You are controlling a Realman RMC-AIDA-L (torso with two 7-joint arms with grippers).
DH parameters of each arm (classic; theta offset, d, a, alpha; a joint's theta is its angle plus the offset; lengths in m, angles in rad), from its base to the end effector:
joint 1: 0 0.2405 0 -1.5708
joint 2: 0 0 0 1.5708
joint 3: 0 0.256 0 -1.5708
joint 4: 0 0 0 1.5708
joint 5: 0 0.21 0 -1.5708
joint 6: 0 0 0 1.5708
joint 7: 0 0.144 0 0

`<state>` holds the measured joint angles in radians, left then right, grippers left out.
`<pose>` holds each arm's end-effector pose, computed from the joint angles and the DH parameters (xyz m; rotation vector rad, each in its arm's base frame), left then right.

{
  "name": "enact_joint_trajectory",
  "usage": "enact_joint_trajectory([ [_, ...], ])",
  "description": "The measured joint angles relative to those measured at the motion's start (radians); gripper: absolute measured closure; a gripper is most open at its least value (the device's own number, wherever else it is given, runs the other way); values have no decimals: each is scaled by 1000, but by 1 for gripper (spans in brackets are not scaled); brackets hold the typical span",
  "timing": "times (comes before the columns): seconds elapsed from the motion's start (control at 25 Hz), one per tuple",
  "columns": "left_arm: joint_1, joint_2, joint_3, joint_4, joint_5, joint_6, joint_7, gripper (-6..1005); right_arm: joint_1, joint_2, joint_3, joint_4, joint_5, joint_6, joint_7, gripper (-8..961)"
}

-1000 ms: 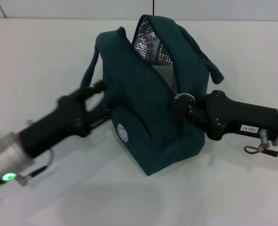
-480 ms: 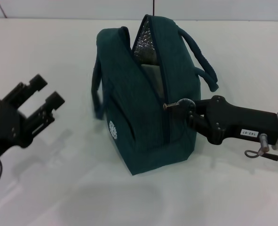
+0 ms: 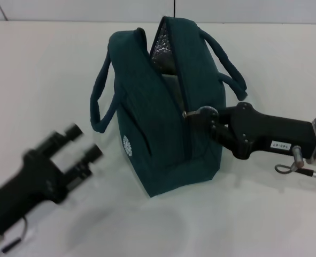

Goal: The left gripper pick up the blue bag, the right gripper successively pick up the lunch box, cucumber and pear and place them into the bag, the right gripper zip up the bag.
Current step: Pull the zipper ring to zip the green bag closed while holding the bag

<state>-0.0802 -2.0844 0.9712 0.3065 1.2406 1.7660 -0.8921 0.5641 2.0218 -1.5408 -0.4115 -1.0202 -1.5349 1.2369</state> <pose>-0.3216 0.1832 -0.0114 -2.1490 -0.6921 -1.2633 0.1935 0.3102 -0.0501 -2.8063 0.5702 1.2589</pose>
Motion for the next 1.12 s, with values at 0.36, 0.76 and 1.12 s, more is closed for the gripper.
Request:
enact_joint_trajectory([
  [0.36,-112,-16,34,-299,13,-22,227,294,52,-9,8,-49,15,-59,25,925],
  [0.76,-216,-23,28,-410,10,-59,281,294,71,-1,-7,-41,-6,-13,25,924],
  [1.12,-226,-23,28,-416,9,-54,211,293,63,0,-13,-29,-9,8,17,922],
])
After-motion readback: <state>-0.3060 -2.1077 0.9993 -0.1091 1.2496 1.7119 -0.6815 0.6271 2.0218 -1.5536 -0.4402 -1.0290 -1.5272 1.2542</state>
